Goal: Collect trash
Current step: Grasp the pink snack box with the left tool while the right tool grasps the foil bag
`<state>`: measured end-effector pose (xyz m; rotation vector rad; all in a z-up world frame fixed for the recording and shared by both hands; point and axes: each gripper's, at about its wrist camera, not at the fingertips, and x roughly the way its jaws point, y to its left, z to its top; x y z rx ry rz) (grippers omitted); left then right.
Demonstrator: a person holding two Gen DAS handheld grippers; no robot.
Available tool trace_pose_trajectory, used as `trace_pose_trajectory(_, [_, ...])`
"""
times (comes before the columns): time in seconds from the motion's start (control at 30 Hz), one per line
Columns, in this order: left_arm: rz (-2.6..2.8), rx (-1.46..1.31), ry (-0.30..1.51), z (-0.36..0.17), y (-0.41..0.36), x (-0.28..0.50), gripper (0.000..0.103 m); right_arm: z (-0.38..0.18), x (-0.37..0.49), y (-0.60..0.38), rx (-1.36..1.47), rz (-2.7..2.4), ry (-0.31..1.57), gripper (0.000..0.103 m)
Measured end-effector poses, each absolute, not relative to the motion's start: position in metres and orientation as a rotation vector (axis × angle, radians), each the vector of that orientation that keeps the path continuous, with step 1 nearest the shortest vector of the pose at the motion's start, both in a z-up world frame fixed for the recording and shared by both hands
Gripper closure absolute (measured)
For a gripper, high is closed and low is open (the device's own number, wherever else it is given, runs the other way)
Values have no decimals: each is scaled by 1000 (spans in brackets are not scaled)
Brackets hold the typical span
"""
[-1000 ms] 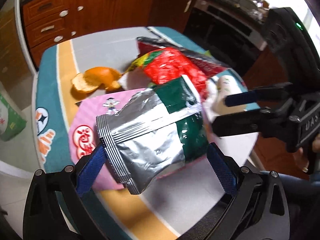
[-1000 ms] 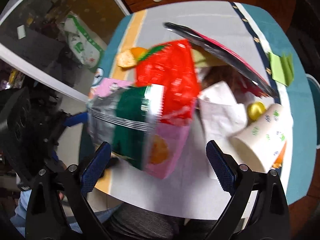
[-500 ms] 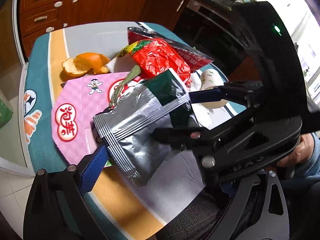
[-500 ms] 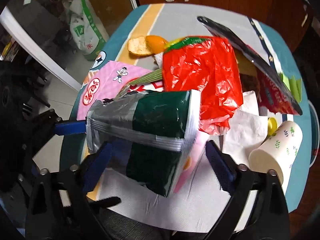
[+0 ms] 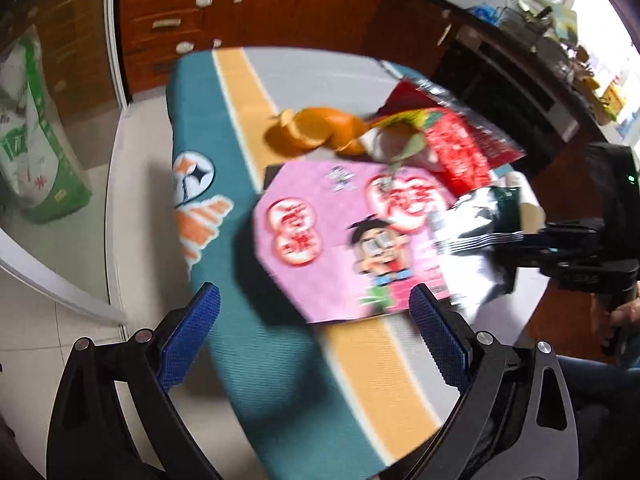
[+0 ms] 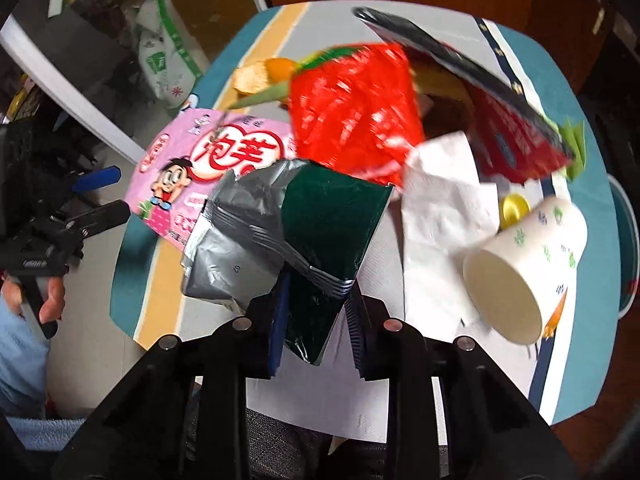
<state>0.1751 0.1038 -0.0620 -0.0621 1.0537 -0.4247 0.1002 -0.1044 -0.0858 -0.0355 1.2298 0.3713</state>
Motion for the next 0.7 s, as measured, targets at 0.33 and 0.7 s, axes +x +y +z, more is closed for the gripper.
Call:
trace_pose_trajectory(0.33, [-611,35,1053,-83,67,176,7,-88,103,-99,-67,360,1236,77])
trace_pose_trajectory(0.7, [-650,108,987,-84,50,155,42,-92,106,-104,-54,332,1239,76])
